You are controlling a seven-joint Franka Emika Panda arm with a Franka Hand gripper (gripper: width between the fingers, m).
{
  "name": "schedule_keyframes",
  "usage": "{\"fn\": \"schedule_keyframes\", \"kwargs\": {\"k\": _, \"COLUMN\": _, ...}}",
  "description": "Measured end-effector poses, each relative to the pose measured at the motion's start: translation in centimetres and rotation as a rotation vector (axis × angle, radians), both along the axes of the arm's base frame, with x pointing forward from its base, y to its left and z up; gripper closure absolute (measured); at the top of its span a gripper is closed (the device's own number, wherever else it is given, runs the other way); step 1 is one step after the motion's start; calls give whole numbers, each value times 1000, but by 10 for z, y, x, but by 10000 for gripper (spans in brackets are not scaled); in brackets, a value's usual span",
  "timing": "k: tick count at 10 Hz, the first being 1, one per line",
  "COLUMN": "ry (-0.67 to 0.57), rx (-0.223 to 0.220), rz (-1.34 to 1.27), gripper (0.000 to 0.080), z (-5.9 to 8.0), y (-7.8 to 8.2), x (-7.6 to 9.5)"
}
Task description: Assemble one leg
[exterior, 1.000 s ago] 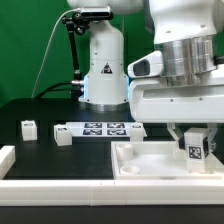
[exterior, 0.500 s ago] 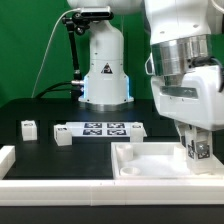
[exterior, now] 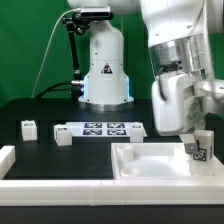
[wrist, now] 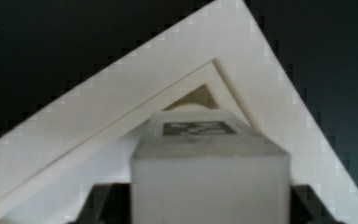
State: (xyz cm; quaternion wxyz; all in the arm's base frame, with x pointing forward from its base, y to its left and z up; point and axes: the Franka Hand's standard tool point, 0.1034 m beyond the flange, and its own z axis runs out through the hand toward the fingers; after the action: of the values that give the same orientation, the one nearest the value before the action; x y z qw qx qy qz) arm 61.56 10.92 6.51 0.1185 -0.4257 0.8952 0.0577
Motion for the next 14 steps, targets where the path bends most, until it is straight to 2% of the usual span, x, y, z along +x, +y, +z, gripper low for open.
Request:
{"fn": "schedule_keyframes", "kwargs": {"k": 3, "ry": 0, "rx": 32, "rz": -91, "gripper": 509, "z": 1, "y": 1, "x": 1}}
{"fn": "schedule_keyframes", "kwargs": {"k": 6, "ry": -14, "rx": 21, "rz": -32, "gripper": 502, "z": 0, "y": 1, "x": 0}}
{"fn": "schedule_keyframes", "kwargs": {"k": 7, "ry": -25, "rx": 11, "rz": 47, "gripper": 333, "z": 1, "y": 1, "x": 1}}
{"fn": "schedule_keyframes", "kwargs": {"k": 8, "ry": -19, "rx": 15, "rz": 73, "gripper": 333, "z": 1, "y": 2, "x": 0}}
{"fn": "schedule_keyframes", "kwargs": {"k": 9, "ry": -35, "rx": -1, "rz": 193, "gripper": 187, "z": 1, "y": 1, "x": 0}}
{"fn": "schedule_keyframes", "kwargs": {"k": 10, "ry": -59, "rx": -34, "rz": 334, "gripper": 161, "z": 1, "y": 0, "x": 0}}
{"fn": "schedule_keyframes", "kwargs": {"k": 14, "ry": -111, "rx": -124, "rz": 824, "gripper": 151, "z": 3, "y": 2, "x": 0}}
